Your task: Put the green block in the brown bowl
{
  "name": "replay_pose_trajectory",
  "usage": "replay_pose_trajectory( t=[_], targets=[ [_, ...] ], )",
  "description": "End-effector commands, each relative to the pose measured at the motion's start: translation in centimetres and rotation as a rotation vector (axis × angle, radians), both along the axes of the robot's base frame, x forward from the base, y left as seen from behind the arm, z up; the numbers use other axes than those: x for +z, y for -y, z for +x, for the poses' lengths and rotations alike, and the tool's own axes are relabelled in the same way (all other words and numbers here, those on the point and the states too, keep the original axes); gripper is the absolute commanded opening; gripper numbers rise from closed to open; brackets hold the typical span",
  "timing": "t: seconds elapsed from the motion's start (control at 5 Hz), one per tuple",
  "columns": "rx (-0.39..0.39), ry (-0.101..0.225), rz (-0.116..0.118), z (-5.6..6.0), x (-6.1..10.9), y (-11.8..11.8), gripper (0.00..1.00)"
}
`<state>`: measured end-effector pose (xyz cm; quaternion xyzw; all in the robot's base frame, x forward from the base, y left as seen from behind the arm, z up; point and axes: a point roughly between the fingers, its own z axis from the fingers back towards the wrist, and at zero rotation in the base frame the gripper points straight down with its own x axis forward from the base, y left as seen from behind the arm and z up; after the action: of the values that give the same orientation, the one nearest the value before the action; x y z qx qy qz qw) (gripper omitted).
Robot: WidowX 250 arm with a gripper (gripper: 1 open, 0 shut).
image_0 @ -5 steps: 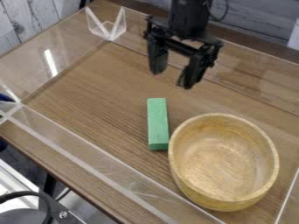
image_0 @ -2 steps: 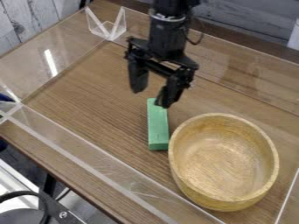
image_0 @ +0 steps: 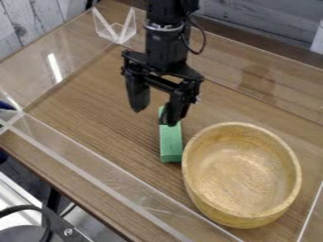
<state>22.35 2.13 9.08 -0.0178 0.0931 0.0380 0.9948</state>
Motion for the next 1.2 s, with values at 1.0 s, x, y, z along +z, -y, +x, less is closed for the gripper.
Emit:
replay_pose_trajectory(
  t=[1.0],
  targets=[
    [0.016,0.02,0.02,-1.9,-3.0,3.2,1.0]
  ],
)
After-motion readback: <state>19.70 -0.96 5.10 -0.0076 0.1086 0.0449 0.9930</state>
